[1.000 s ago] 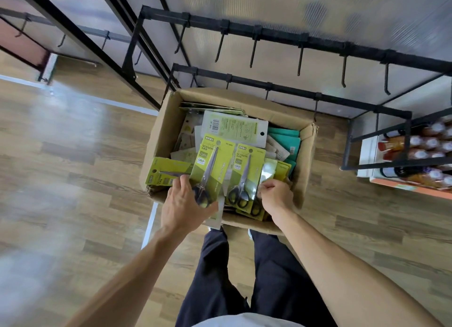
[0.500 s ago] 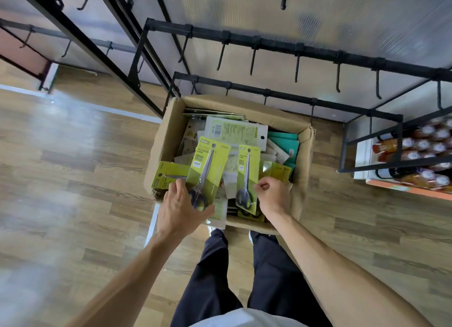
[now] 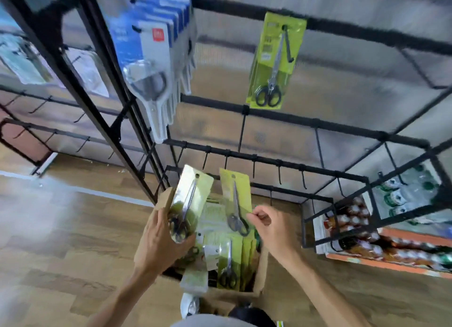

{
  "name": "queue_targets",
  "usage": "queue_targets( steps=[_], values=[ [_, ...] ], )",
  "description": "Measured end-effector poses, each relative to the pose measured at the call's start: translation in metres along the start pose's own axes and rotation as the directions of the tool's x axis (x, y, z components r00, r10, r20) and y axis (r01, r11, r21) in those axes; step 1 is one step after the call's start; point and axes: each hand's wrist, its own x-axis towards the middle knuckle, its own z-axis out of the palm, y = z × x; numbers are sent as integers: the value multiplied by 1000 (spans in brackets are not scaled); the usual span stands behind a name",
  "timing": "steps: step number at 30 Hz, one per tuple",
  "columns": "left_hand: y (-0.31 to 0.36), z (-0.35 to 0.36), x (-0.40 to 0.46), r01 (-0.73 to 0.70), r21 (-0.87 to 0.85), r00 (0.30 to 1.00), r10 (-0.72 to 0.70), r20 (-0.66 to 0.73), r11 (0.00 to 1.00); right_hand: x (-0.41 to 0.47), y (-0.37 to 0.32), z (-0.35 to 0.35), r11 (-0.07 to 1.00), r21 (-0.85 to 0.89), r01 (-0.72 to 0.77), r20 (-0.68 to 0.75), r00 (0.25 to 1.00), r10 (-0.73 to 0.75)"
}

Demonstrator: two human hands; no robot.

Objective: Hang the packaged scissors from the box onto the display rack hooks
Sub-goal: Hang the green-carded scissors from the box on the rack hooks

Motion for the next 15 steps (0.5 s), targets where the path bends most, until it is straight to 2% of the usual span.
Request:
queue_targets(
  steps=[6, 11, 15],
  values=[
    [49, -45, 49, -193, -65, 965, 177, -192, 979, 30, -78, -69, 973, -17, 230, -176, 957, -230],
    [85, -75, 82, -297, -47, 917, 271, -292, 954, 43, -109, -106, 964, 74, 256, -209, 949, -236],
    [102, -87, 94, -322, -64, 906, 287, -310, 945, 53, -114, -123, 961, 148, 233, -225, 954, -197]
  ],
)
